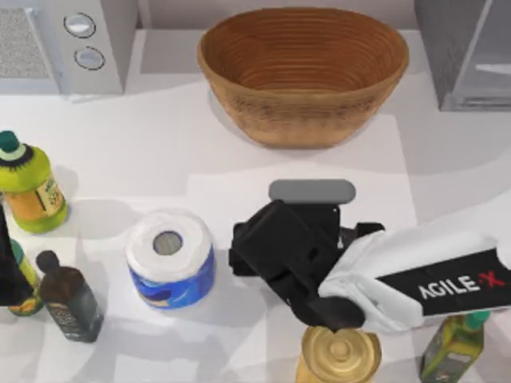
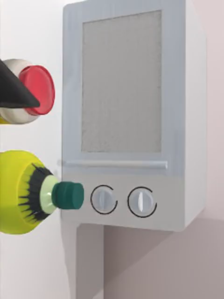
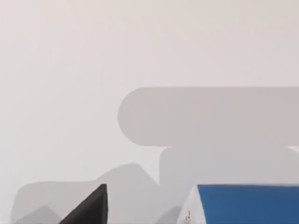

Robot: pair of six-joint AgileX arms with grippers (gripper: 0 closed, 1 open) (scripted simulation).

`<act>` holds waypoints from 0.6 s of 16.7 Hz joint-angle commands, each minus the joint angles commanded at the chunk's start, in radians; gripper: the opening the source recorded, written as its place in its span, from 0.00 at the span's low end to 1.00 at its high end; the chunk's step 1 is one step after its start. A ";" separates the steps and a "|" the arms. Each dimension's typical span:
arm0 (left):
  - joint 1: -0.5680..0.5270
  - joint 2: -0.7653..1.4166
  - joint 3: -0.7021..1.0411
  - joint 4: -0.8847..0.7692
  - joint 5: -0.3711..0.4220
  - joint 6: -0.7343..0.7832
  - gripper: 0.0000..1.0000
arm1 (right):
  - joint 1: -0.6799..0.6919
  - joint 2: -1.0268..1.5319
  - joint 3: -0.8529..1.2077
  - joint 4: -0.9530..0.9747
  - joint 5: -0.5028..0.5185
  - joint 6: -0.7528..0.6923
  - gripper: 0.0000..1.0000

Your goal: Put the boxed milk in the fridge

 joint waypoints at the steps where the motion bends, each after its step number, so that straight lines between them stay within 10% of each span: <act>1: 0.000 0.000 0.000 0.000 0.000 0.000 1.00 | 0.002 0.006 0.003 0.002 -0.001 -0.001 1.00; 4: 0.000 0.000 0.000 0.000 0.000 0.000 1.00 | 0.002 0.006 0.003 0.002 -0.001 -0.001 1.00; 10: 0.000 0.000 0.000 0.000 0.000 0.000 1.00 | 0.002 0.006 0.003 0.002 -0.001 -0.001 0.55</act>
